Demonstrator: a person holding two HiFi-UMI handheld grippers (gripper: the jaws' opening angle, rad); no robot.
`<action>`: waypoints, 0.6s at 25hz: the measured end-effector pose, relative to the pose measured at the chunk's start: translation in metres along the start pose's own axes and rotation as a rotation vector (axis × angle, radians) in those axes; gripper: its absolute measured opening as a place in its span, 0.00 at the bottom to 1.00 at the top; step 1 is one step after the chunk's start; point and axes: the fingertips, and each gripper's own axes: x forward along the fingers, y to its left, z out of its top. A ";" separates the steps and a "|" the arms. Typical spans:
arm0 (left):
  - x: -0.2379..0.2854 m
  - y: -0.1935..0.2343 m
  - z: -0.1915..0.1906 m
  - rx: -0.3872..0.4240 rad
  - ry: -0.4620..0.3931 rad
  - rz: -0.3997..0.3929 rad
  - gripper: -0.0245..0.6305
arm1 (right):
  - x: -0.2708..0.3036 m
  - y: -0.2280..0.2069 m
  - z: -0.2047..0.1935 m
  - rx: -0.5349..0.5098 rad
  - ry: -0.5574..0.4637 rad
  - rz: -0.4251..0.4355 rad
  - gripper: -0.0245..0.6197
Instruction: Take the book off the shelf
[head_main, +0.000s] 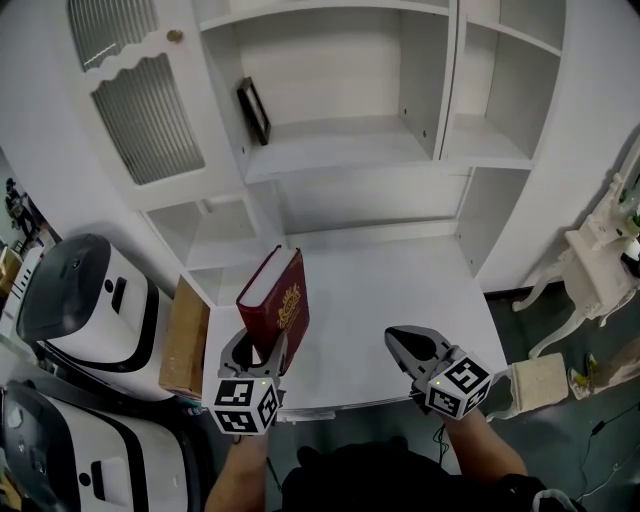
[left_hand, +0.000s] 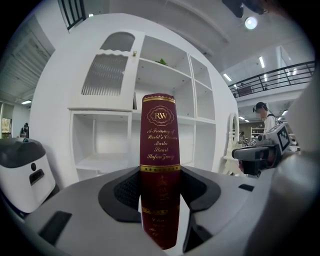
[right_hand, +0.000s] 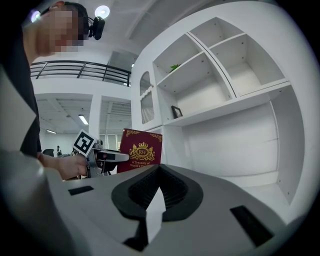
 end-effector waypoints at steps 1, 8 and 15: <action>-0.001 0.001 -0.001 -0.002 0.002 0.003 0.37 | 0.000 0.001 0.000 0.000 0.000 0.003 0.06; -0.006 0.006 -0.005 -0.022 0.007 0.015 0.37 | 0.001 0.008 0.001 -0.005 0.001 0.022 0.06; -0.008 0.006 -0.006 -0.028 0.006 0.017 0.37 | -0.003 0.005 0.001 -0.004 -0.003 0.011 0.06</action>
